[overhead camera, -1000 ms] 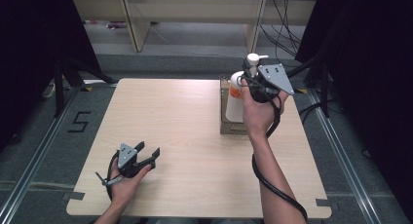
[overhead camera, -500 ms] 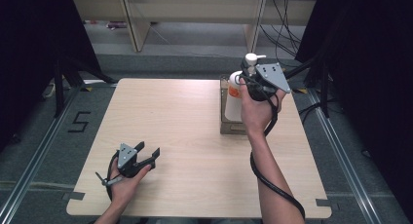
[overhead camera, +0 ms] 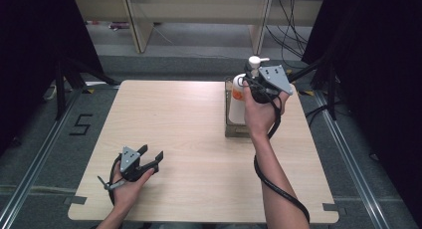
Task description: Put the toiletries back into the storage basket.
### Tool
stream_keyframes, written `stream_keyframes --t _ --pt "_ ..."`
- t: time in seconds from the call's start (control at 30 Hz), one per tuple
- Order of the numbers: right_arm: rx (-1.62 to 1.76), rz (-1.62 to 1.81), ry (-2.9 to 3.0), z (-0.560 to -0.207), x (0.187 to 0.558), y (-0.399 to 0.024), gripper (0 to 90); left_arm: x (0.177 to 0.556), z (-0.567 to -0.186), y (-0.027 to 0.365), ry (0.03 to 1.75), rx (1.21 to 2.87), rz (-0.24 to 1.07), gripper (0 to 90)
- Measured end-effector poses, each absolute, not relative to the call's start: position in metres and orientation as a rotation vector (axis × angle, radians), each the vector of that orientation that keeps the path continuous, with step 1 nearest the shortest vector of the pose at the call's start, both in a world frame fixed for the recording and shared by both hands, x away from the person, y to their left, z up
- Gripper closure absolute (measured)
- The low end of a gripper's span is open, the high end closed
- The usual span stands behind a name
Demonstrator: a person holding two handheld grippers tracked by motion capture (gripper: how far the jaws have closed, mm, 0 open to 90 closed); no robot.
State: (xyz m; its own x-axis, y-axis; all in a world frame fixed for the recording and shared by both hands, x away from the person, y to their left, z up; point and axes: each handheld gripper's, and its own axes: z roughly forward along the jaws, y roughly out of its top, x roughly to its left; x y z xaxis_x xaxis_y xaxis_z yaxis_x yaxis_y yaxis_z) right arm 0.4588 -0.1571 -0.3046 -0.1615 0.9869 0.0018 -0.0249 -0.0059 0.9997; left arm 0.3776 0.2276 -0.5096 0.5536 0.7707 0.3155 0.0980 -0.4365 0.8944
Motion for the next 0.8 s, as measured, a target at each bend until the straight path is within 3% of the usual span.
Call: stream_keyframes --t 0.8 --pt "1.121 1.316 1.328 -0.316 0.465 -0.155 60.4 0.378 -0.510 0.228 0.709 1.881 0.930 31.7"
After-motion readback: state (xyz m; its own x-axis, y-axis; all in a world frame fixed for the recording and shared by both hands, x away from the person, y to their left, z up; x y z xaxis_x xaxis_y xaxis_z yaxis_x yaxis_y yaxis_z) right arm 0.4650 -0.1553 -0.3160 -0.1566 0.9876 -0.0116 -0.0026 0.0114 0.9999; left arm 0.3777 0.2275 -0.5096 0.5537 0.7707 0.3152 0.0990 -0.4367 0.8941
